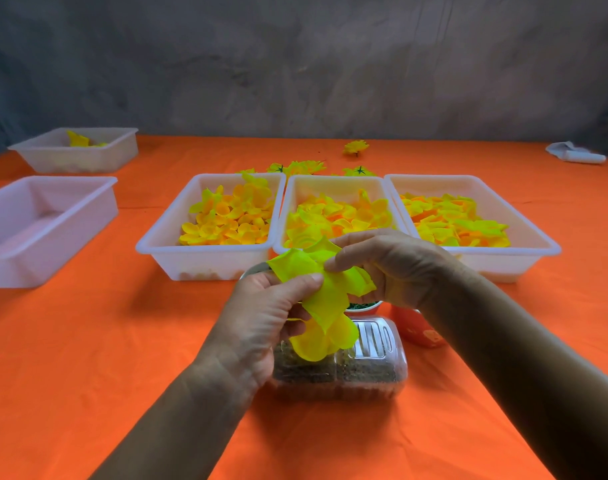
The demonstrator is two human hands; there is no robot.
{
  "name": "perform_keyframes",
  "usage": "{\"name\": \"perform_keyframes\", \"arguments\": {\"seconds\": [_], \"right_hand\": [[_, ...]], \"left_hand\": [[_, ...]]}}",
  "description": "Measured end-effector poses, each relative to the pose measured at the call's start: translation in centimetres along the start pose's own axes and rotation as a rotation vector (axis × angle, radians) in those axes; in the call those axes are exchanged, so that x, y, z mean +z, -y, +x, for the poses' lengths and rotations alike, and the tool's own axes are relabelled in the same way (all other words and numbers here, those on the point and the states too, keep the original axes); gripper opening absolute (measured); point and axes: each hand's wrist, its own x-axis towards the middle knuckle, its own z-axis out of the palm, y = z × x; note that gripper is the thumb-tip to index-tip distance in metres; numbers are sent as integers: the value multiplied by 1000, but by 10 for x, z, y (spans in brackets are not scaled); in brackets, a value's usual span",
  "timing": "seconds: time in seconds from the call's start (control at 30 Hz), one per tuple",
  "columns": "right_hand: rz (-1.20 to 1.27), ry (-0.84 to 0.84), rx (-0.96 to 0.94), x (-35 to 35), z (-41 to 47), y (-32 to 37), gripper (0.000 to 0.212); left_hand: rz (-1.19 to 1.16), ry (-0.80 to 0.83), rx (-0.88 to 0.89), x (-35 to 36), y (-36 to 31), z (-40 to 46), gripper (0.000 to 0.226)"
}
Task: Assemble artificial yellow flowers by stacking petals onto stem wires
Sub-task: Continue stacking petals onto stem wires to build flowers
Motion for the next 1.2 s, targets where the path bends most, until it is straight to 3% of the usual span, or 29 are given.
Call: {"name": "perform_keyframes", "arguments": {"seconds": [0.13, 0.3, 0.47, 0.63, 0.8, 0.93, 1.07, 1.2], "right_hand": [[-40, -8, -41, 0, 1, 1, 43], [30, -8, -41, 3, 3, -2, 30], [-16, -1, -37, 0, 3, -1, 61], [2, -5, -32, 0, 4, -2, 66], [28, 17, -21, 1, 4, -1, 45], [20, 22, -15, -1, 3, -1, 42], [2, 22, -30, -2, 2, -2, 20], [-5, 35, -28, 0, 5, -2, 18]], "left_hand": [[74, -32, 131, -2, 1, -1, 10], [16, -3, 8, 0, -1, 2, 6], [-30, -12, 29, 2, -2, 4, 24], [-105, 37, -5, 2, -1, 8, 27], [-169, 93, -30, 4, 0, 9, 31], [-200, 144, -46, 4, 1, 9, 30], [-165, 126, -78, 4, 0, 11, 30], [-170, 98, -109, 3, -1, 15, 9]]}}
